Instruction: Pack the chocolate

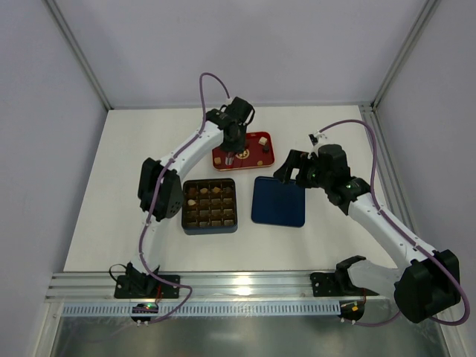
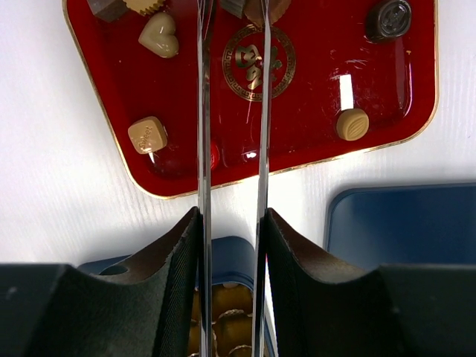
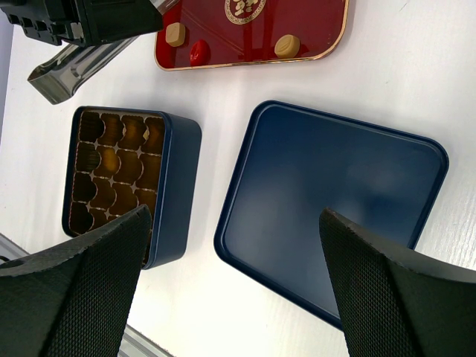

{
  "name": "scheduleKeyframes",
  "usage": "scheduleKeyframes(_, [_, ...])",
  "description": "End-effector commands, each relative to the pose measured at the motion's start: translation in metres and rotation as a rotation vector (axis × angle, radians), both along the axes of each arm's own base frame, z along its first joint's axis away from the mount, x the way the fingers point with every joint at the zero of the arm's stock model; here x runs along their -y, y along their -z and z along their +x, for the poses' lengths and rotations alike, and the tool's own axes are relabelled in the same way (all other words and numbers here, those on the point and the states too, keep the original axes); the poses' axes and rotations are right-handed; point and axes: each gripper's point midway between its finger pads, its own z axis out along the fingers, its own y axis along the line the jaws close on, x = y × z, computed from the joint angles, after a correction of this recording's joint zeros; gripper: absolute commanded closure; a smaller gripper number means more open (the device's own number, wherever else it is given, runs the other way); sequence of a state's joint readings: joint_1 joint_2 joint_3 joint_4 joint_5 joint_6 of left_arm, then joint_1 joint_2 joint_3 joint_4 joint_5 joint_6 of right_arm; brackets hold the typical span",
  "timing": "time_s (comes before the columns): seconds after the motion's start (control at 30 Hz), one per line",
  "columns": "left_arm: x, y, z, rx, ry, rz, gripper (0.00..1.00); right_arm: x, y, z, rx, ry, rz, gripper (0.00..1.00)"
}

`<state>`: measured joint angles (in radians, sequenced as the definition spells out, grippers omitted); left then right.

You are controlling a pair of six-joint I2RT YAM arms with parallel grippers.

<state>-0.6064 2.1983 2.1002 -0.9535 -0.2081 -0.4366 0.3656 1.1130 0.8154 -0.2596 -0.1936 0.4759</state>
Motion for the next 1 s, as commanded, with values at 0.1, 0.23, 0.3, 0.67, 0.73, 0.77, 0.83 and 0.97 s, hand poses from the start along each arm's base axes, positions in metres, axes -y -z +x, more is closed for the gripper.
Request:
scheduleKeyframes(0.1, [0.006,-0.01,0.008,0.029,0.012,-0.031,0.64,-0.003,-0.006,0.004,0.031,-0.006,0.007,0.06])
scheduleKeyframes(0.23, [0.003,-0.009,0.006,0.027,0.006,-0.025,0.64,-0.003,-0.004,0.004,0.027,-0.008,0.009,0.06])
scheduleKeyframes(0.3, [0.001,-0.01,0.005,0.03,0.004,-0.022,0.65,-0.004,-0.005,0.004,0.029,-0.009,0.012,0.06])
scheduleKeyframes(0.67, [-0.003,-0.004,-0.001,0.003,0.015,0.002,0.65,-0.006,-0.003,0.005,0.026,-0.011,0.02,0.06])
scheduleKeyframes(0.73, [-0.004,-0.004,-0.002,0.0,0.014,0.002,0.65,-0.006,-0.003,0.005,0.025,-0.012,0.02,0.06])
scheduleKeyframes(0.77, [-0.004,-0.002,-0.003,-0.004,0.014,0.004,0.65,-0.006,-0.002,0.004,0.021,-0.013,0.02,0.06])
scheduleKeyframes(0.83, [-0.004,-0.002,-0.005,-0.009,0.016,0.0,0.65,-0.006,-0.003,0.005,0.026,-0.012,0.02,0.06])
scheduleKeyframes(0.97, [-0.004,-0.001,-0.006,-0.013,0.02,-0.001,0.65,-0.006,-0.003,0.005,0.025,-0.013,0.022,0.06])
